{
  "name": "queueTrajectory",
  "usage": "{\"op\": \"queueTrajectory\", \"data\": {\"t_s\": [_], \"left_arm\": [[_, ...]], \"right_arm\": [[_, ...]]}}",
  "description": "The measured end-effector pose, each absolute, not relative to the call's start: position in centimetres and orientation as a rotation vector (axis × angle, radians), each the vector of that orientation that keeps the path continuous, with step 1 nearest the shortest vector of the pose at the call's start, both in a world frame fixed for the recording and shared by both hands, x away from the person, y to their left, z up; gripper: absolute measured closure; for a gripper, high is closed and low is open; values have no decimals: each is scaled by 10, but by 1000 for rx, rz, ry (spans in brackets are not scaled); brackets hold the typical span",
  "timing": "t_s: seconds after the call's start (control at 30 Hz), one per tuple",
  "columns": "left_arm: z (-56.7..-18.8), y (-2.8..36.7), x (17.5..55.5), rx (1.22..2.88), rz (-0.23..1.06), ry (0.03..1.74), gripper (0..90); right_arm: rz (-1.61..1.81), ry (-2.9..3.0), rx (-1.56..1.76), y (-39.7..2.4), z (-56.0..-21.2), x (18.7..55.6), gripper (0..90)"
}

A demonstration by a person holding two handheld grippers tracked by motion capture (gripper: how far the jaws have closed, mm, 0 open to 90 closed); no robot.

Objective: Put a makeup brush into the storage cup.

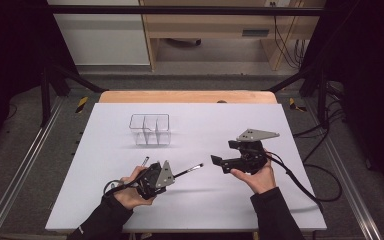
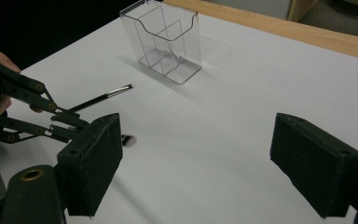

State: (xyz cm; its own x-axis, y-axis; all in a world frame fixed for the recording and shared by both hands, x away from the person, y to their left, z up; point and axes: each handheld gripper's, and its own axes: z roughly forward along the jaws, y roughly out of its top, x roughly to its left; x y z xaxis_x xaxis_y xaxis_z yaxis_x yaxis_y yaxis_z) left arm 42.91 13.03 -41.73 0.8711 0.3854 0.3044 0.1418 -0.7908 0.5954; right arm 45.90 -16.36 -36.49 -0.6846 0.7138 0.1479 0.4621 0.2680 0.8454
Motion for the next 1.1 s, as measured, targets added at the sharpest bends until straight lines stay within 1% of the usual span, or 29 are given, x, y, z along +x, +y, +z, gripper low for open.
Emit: {"op": "queueTrajectory", "data": {"t_s": [0.57, 0.77, 1.1], "left_arm": [[-422, 138, 421, 2233, 545, 650, 831], [-425, 140, 419, 2177, 507, 701, 831], [-425, 141, 415, 2074, 526, 792, 830]], "right_arm": [[1454, 2224, 1143, -164, -383, 453, 129], [1458, 2240, 1129, -160, -388, 451, 128], [1522, 2214, 1151, -153, -394, 447, 120]]}}
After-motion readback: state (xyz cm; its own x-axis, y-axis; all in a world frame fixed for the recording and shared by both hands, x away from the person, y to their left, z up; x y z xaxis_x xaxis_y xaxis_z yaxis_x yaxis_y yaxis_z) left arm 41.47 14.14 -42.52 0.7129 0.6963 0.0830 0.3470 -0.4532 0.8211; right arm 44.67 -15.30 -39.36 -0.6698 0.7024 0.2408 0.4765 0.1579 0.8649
